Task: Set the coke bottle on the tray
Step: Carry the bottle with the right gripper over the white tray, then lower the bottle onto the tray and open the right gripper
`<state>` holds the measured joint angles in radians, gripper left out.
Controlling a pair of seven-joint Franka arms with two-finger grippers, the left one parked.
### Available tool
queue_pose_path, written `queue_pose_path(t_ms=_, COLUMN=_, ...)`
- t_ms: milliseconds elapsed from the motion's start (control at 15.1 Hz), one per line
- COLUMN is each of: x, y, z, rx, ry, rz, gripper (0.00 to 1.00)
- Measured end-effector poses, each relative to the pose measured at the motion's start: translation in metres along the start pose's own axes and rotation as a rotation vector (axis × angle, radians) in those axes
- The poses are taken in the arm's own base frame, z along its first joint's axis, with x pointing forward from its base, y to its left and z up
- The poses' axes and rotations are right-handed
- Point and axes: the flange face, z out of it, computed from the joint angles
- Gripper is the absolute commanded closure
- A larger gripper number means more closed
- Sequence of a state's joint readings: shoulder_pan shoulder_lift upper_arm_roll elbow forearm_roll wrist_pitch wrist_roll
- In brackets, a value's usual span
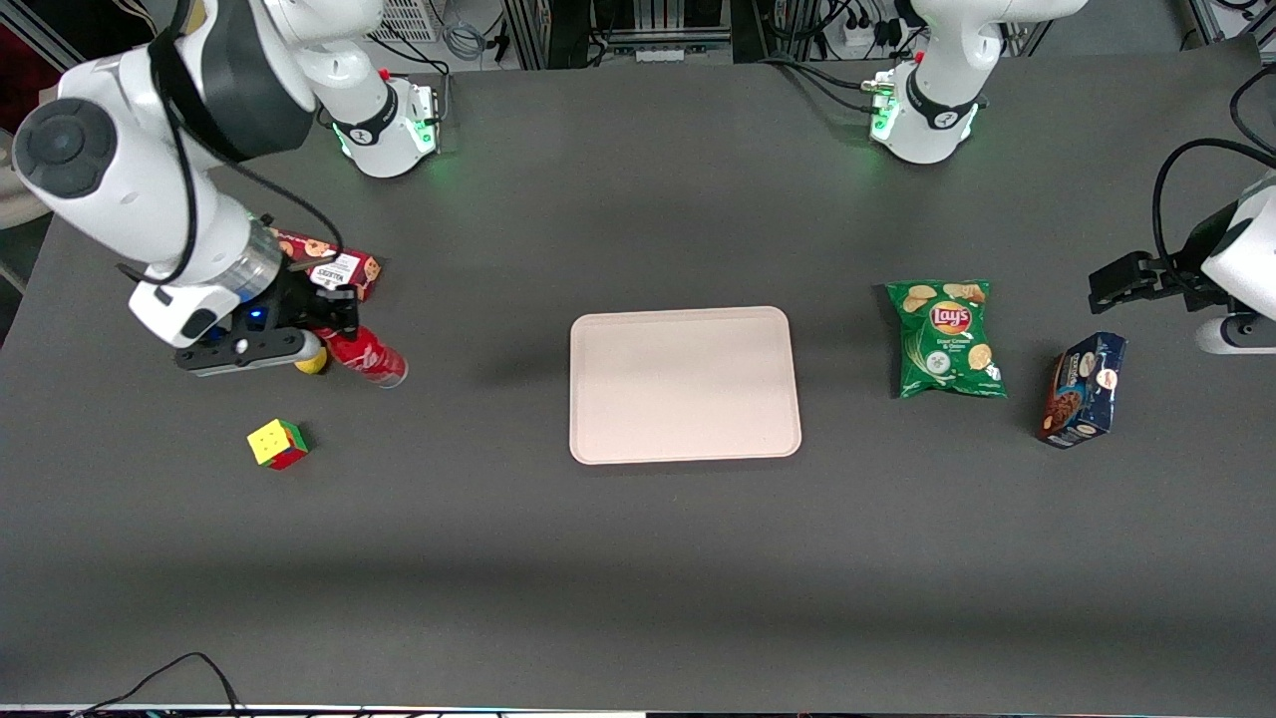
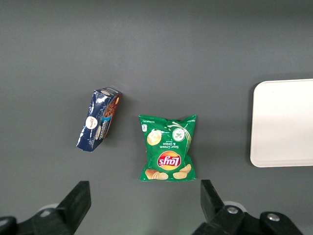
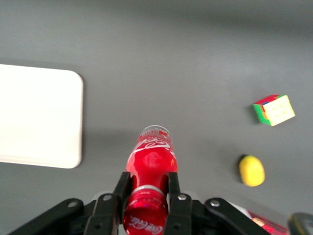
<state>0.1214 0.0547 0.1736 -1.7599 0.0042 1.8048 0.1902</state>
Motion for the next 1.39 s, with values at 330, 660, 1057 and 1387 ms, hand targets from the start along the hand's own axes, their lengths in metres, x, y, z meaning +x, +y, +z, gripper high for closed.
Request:
queue_pose_path(t_ms=330, x=0.020, y=-0.099, z=-0.019, rx=0.030, ry=-0.030, rz=0.100, gripper=1.00)
queue_pose_path(t_ms=660, x=0.028, y=-0.203, z=0.033, rx=0.014, ry=-0.082, rz=0.220, gripper=1.00)
queue_pose_path(t_ms=1057, x=0.027, y=-0.290, z=0.115, rx=-0.066, ry=-0.047, rz=0.272, gripper=1.00)
queue_pose_path(t_ms=1387, x=0.040, y=-0.303, z=0.155, rx=-0.014, ry=0.006, rz=0.274, gripper=1.00)
